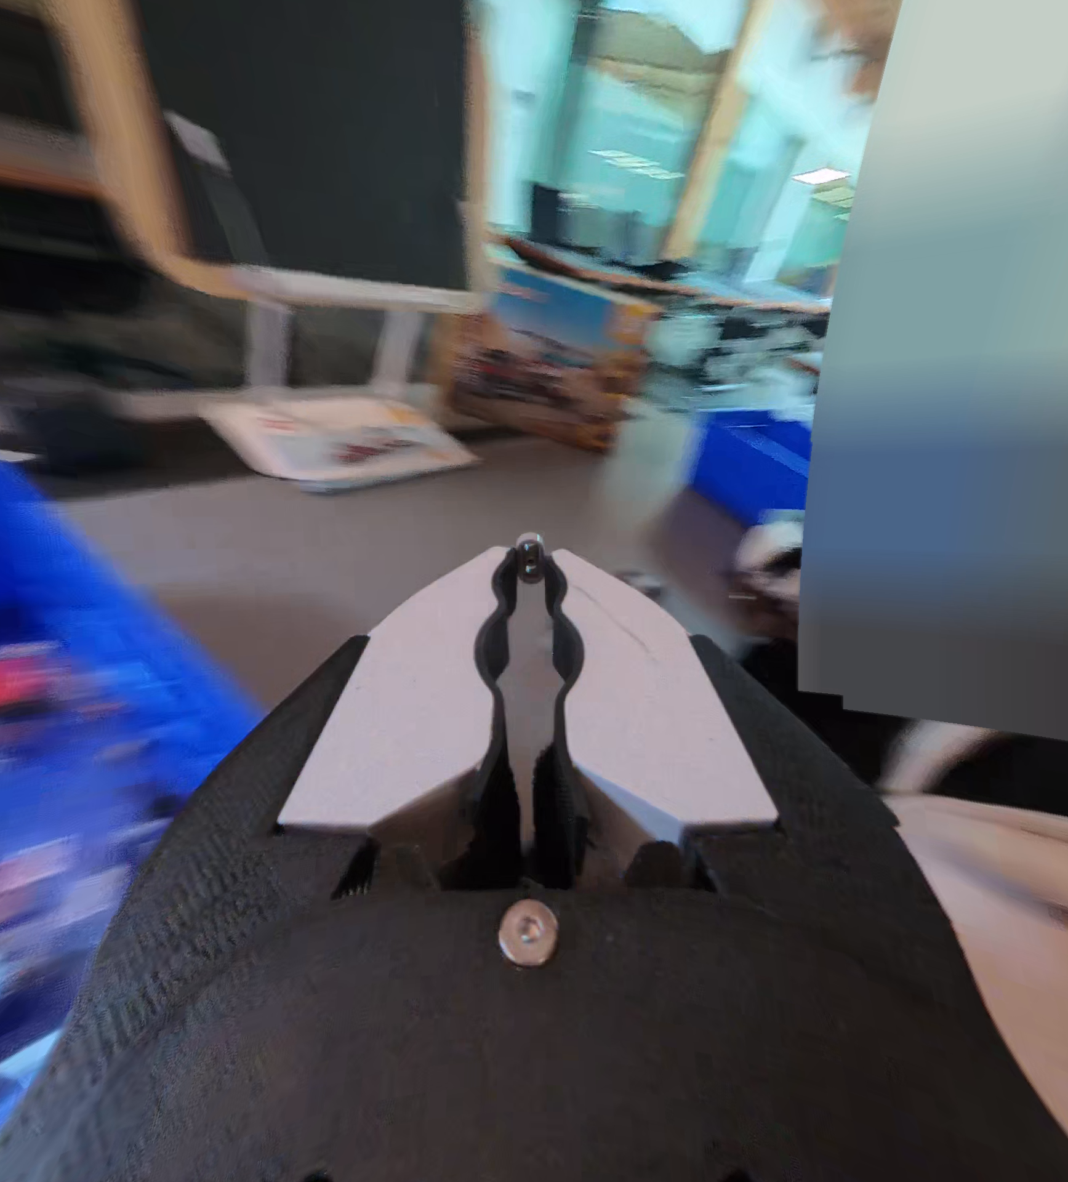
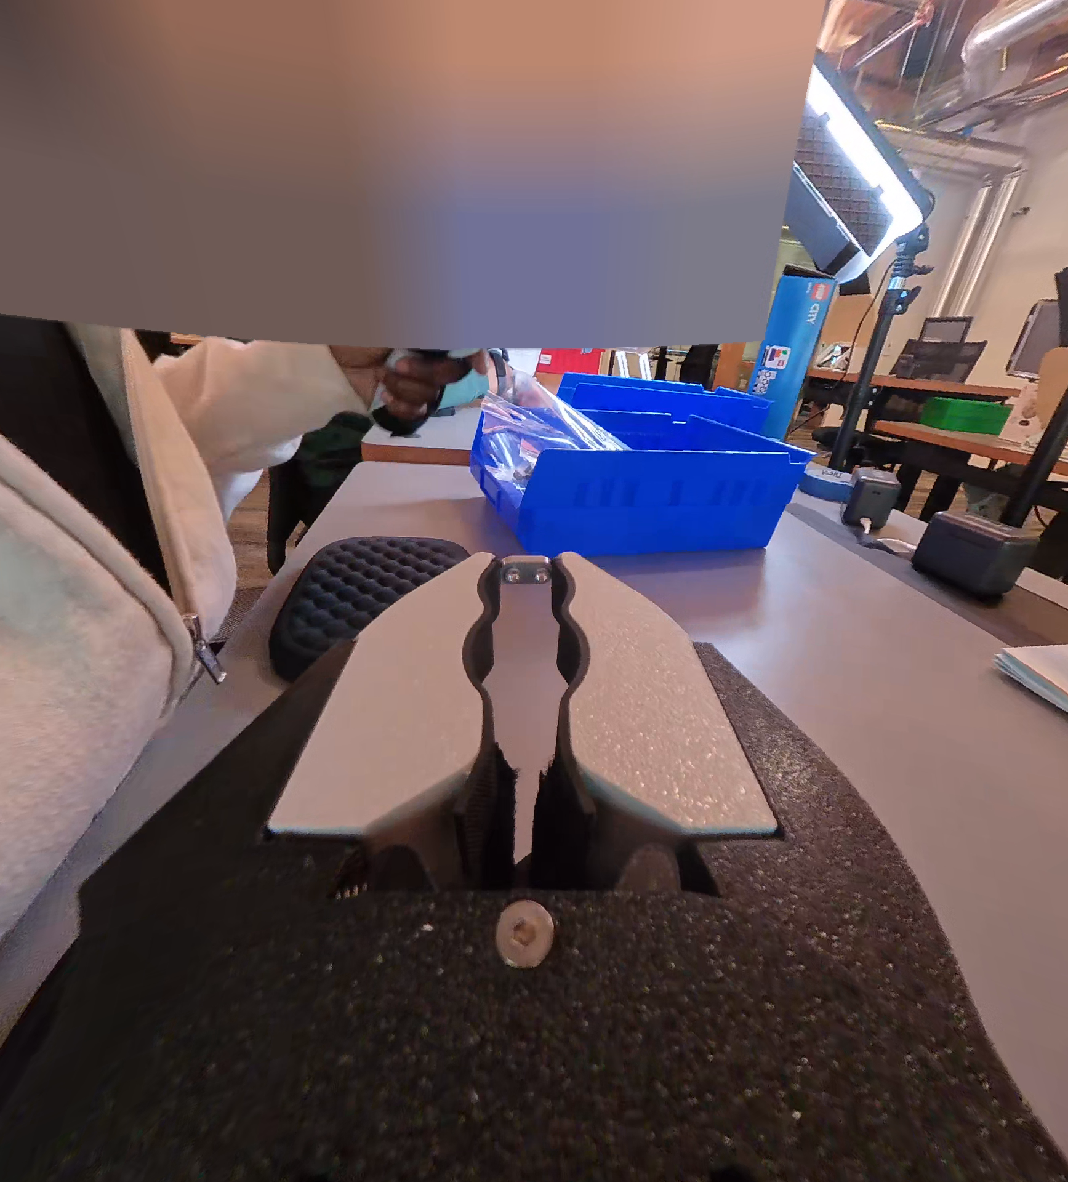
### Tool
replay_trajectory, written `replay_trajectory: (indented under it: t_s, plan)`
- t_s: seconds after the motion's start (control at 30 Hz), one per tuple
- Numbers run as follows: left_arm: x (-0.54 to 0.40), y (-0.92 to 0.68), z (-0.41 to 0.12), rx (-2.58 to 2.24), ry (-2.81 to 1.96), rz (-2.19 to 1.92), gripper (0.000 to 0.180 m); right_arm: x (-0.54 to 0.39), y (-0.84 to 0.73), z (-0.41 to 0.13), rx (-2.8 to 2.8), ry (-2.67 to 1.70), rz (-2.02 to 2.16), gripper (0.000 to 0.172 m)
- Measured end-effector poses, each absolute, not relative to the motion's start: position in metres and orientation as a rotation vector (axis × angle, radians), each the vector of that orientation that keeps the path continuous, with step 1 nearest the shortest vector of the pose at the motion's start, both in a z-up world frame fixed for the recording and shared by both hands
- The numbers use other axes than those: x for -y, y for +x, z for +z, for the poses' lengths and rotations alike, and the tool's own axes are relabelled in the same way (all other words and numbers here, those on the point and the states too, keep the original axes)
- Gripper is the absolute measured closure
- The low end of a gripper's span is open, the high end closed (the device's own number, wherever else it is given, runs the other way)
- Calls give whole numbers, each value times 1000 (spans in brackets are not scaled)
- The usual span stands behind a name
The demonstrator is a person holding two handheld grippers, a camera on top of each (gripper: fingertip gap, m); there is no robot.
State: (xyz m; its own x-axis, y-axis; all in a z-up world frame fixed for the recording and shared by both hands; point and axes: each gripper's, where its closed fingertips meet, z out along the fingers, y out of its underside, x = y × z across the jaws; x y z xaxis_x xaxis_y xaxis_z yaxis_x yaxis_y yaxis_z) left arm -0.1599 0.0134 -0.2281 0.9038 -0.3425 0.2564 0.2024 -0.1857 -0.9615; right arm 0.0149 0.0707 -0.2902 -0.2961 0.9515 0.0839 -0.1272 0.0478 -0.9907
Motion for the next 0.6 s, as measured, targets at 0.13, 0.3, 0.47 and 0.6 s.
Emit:
replay_trajectory:
  t_s: [0.13, 0.3, 0.47, 0.6]
  plan:
    - [-13, -243, -249, -82, -1945, -72, 172, -70, 17, -290, 1370, -906, 1411, 157]
    - [-21, -285, -302, -99, -2307, 126, 141, -67, 16, -293, 1391, -898, 1384, 157]
    - [-25, -278, -306, -154, -2345, 53, 126, -68, 17, -292, 1380, -901, 1387, 157]
    - [-25, -270, -304, -169, -2341, -42, 120, -71, 18, -290, 1359, -907, 1395, 157]
